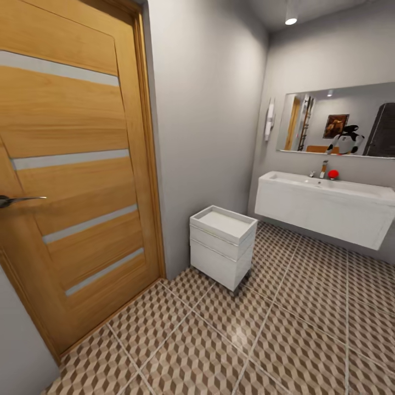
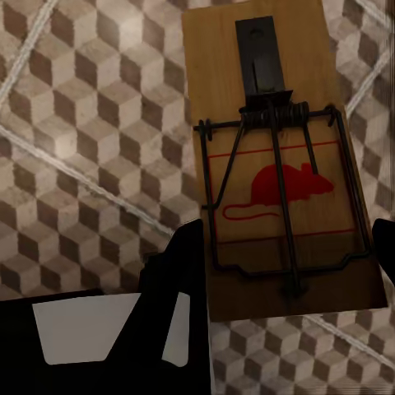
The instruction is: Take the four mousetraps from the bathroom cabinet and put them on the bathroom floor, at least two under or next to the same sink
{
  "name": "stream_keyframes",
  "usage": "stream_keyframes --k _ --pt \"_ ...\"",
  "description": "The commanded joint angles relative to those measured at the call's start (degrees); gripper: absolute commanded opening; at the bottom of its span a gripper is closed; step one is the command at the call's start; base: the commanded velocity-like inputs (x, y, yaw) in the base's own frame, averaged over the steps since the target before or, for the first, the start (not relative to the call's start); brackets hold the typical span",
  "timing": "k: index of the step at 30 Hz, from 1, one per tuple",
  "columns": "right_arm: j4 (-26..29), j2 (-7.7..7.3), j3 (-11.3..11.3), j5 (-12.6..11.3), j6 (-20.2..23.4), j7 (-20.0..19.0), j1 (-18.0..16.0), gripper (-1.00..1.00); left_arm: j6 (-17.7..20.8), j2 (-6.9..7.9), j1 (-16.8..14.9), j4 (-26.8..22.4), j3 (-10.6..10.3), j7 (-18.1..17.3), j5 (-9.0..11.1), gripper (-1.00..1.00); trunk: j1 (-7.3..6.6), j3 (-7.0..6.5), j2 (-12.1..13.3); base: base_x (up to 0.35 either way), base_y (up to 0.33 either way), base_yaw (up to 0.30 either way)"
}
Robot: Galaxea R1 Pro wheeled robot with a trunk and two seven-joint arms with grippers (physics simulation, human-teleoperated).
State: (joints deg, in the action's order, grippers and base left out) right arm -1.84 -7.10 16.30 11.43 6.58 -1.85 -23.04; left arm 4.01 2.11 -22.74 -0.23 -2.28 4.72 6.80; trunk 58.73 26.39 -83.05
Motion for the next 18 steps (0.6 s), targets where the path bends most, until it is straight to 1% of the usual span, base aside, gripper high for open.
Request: stream_keyframes --k 1,18 --pt "-0.1 -0.02 0.5 0.5 0.1 -0.1 -0.1 -1.0 0.2 0.02 0.0 0.0 -0.3 0.1 0.5 -1.0 0.0 0.06 0.0 0.0 0.0 -0.3" --pt "-0.2 -0.02 0.5 0.5 0.1 -0.1 -0.1 -1.0 0.2 0.0 0.0 0.0 -0.3 0.1 0.5 -1.0 0.0 0.06 0.0 0.0 0.0 -0.3"
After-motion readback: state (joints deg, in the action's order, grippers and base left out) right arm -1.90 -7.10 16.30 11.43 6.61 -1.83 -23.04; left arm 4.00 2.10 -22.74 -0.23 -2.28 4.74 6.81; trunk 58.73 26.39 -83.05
